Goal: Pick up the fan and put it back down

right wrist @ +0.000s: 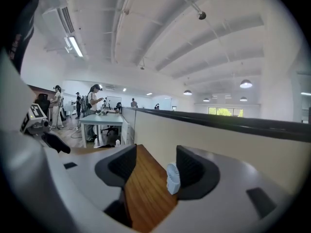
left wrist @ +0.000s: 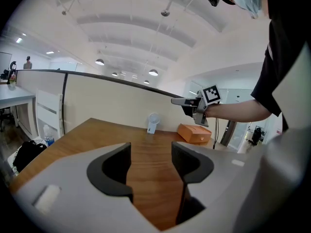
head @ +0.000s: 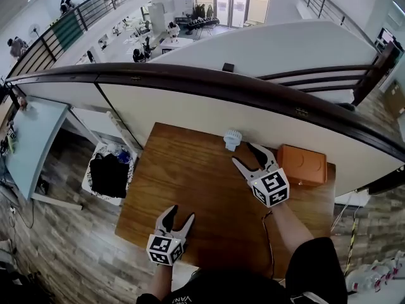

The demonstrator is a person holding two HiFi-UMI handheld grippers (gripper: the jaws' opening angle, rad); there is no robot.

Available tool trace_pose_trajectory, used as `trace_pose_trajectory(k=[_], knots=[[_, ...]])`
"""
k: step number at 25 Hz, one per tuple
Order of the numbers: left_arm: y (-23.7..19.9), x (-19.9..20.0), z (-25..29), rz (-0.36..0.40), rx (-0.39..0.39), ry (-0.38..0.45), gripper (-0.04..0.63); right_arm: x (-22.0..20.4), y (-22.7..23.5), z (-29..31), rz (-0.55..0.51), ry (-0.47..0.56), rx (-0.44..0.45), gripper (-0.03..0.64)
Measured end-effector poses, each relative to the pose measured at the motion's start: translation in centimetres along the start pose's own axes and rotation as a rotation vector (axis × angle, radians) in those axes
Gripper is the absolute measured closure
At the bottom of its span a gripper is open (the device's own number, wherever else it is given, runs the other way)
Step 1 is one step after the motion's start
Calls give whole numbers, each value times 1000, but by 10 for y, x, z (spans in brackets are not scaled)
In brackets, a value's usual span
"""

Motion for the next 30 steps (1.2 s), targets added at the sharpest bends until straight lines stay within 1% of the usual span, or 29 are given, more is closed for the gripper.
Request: trace_pose_trajectory(k=[7, 11, 16, 18, 20, 22, 26, 28, 30], knots=[[24, 3, -23, 23, -55, 28, 348, -3, -44, -74, 121, 23, -84, 377], [33, 3, -32, 50, -83, 39, 348, -11, -71, -107, 178, 15, -108, 392], [44, 6, -46, 53, -86, 73, 353, -22, -88, -154, 270, 32, -174, 510], [52, 7, -53, 67, -79, 84, 353, -26, -91, -173, 298, 39, -176, 545], [59, 8, -59, 84, -60, 95, 361, -30, -94, -189, 310, 36, -159, 560], [67, 7, -66, 91, -29, 111, 387, -36, -95, -205, 318, 29, -141, 568], [94, -2, -75, 97, 24, 147, 492, -48, -97, -237, 327, 14, -95, 583], [112, -8, -77, 97, 47, 148, 544, -54, -98, -251, 327, 9, -66, 589], [133, -15, -78, 92, 58, 145, 568, -58, -99, -267, 322, 7, -40, 594]])
Point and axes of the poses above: the fingertips, and each gripper's own axes: z forward along the fingers, y to its right, x out of its top, the point moved 5 cm from there along -z, backward along the fingers, and after that the axes turned 6 degrees about -z, right-handed, at the moved point
